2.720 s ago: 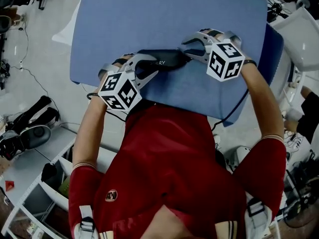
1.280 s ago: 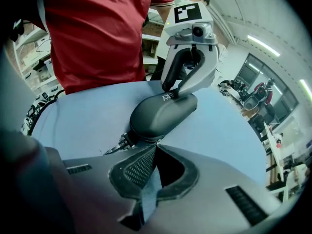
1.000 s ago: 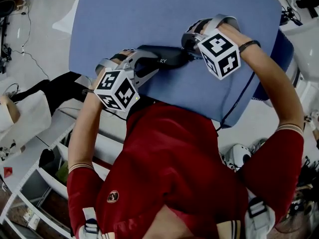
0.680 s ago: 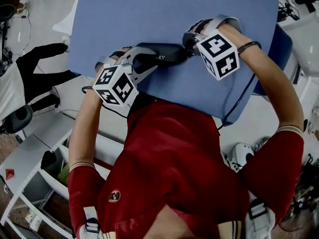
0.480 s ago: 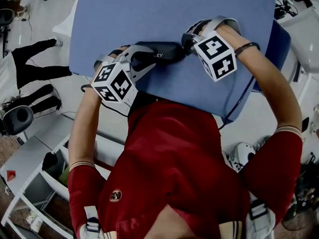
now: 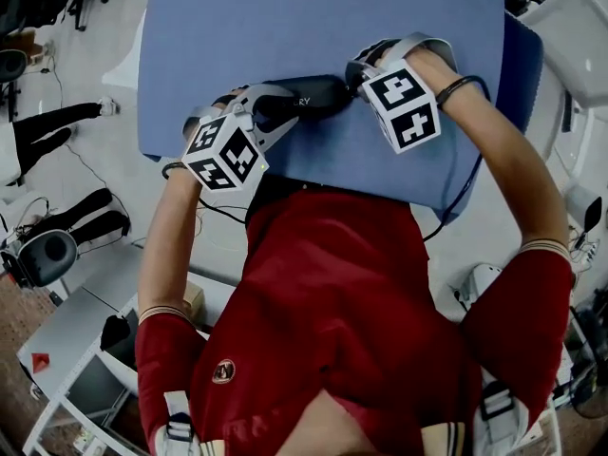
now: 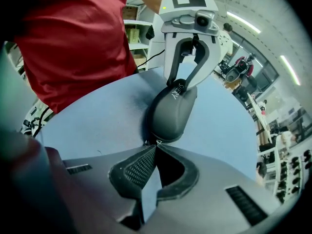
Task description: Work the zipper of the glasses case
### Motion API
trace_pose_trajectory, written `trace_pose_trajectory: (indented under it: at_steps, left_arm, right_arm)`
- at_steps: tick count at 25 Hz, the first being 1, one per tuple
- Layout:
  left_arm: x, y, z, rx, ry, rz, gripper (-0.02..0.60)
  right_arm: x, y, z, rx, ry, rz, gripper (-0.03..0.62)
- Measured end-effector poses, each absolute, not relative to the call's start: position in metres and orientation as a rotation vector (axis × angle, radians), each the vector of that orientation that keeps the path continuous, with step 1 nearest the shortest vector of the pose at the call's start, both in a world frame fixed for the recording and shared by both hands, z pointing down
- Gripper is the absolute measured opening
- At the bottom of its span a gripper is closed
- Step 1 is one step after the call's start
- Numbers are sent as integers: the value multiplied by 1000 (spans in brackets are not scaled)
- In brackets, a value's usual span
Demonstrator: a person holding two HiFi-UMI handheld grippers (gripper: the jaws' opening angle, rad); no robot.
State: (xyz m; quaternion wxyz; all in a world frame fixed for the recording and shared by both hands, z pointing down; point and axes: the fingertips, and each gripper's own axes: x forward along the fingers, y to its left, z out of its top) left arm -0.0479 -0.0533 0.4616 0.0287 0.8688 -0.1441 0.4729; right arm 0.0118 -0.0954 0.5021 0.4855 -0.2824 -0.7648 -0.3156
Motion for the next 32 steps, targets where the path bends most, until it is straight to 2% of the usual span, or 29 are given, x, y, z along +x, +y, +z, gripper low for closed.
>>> trace_pose_trajectory:
  at_steps: [15, 32]
  left_arm:
    - [-47, -53, 461, 2729, -326, 1467, 95]
    - [-47, -51, 460, 2798, -272, 1443, 95]
  right_arm:
    - [18, -82, 502, -266, -1916, -461, 0]
    - [14, -55, 504, -164, -1773, -317, 0]
